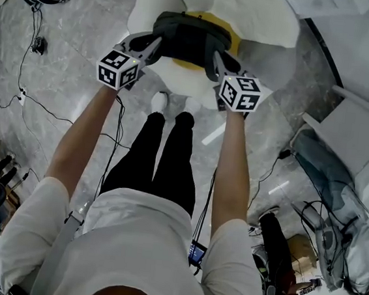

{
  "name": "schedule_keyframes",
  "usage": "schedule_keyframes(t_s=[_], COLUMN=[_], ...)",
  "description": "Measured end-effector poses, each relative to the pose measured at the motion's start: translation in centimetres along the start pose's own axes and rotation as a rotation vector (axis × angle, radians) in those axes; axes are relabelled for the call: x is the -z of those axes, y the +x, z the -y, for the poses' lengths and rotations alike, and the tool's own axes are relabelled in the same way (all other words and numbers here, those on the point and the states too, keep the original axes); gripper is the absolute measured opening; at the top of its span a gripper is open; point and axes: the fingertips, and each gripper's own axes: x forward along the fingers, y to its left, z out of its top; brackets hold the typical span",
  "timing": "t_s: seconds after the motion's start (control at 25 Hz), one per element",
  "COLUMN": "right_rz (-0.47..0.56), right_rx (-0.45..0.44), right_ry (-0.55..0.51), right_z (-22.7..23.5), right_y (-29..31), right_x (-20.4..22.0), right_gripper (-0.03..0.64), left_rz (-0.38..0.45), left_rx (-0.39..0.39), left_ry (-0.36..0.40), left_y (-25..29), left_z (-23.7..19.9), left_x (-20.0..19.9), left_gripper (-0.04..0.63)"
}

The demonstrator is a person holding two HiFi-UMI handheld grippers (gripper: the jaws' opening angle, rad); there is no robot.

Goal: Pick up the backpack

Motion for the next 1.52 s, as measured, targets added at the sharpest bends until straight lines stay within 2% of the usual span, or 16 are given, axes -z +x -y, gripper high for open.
schedule_keyframes(t_s=[0.52, 1.2, 1.52], right_rz=[0.029, 0.168, 0.223], right_rx=[-0.009, -0.033, -0.042], right_ry=[-0.02, -0.06, -0.069], right_z=[-2.7, -8.9, -11.9], right_y=[-3.8, -12.5, -16.1], right_x=[-2.9, -9.6, -11.4], right_gripper=[0.041, 0.041, 0.041], left_rz=[0.047, 0.178, 0.223], left_rx=[-0.006, 0.001, 0.016], left_ry=[0.002, 0.022, 0.046], left_y=[-3.6, -11.6, -14.8], left_z=[2.2, 7.7, 9.4], left_x=[-3.5, -10.8, -13.9], left_gripper=[0.034, 0.034, 0.034])
